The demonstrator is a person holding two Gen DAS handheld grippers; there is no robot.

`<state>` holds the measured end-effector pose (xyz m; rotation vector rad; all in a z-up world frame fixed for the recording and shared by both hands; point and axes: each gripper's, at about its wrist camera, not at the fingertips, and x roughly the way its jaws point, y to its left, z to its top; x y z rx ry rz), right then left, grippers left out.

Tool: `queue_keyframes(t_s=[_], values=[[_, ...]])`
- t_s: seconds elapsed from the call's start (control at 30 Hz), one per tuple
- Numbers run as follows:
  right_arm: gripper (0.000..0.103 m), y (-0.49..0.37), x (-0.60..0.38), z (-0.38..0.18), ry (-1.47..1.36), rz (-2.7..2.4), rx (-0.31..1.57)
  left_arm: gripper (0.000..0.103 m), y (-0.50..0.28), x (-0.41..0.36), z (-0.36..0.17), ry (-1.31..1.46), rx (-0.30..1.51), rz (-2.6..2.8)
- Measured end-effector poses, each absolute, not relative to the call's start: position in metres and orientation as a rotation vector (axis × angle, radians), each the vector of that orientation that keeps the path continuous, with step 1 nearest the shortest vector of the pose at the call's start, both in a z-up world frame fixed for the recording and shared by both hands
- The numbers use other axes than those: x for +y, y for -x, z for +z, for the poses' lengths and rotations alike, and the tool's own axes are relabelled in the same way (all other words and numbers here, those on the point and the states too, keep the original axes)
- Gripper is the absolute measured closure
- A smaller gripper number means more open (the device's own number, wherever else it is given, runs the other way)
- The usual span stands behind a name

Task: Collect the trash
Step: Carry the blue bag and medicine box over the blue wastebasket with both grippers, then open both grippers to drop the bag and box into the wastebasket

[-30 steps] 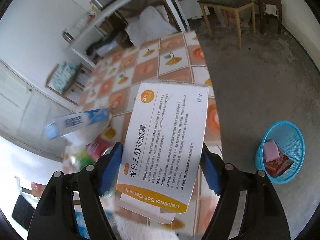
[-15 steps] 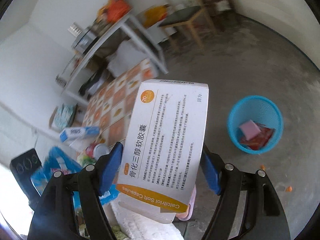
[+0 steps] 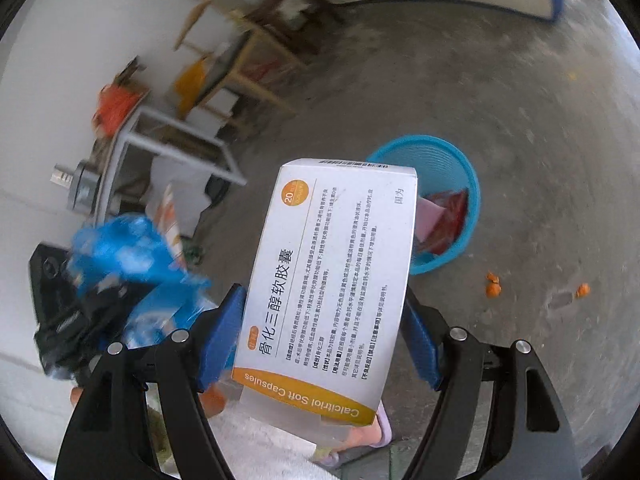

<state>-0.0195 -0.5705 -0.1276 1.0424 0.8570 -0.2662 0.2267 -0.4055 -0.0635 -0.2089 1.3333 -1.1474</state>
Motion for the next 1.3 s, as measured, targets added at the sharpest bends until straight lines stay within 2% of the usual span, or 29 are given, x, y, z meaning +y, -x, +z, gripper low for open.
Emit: queue_keyframes(t_s=[0.27,0.43,0.47,0.57,0.6,0.67,0.73,1.0,1.17,1.3], values=[[0.031,0.041,-0.602,-0.181,-1.154,-0.35,0.824,0.102,-0.27,-0.498,-0.146,0.157,1.454,-1.018],[0.031,0.053,-0.614,-0.204,-1.2,-0.388,0.822,0.102,-0.272,-0.536,-0.18,0.079,1.444,-0.954],[0.031,0.054,-0.615,-0.207,-1.204,-0.391,0.823,0.097,-0.273,-0.541,-0.185,0.064,1.443,-0.94],[0.031,0.058,-0.617,-0.218,-1.211,-0.402,0.827,0.068,-0.269,-0.546,-0.201,0.019,1.45,-0.888],[0.031,0.059,-0.617,-0.222,-1.215,-0.403,0.827,0.062,-0.268,-0.548,-0.208,0.01,1.456,-0.874],[0.031,0.06,-0.616,-0.227,-1.23,-0.401,0.825,0.054,-0.263,-0.549,-0.213,-0.005,1.467,-0.856],[0.031,0.061,-0.617,-0.231,-1.238,-0.399,0.823,0.054,-0.258,-0.549,-0.216,-0.009,1.469,-0.858],[0.031,0.063,-0.62,-0.233,-1.247,-0.391,0.801,0.039,-0.255,-0.542,-0.197,0.051,1.469,-0.919],[0.031,0.055,-0.62,-0.226,-1.236,-0.371,0.791,0.035,-0.249,-0.526,-0.15,0.104,1.437,-0.995],[0.03,0.014,-0.621,-0.212,-1.173,-0.309,0.802,0.032,-0.238,-0.496,-0.097,0.111,1.352,-1.031]])
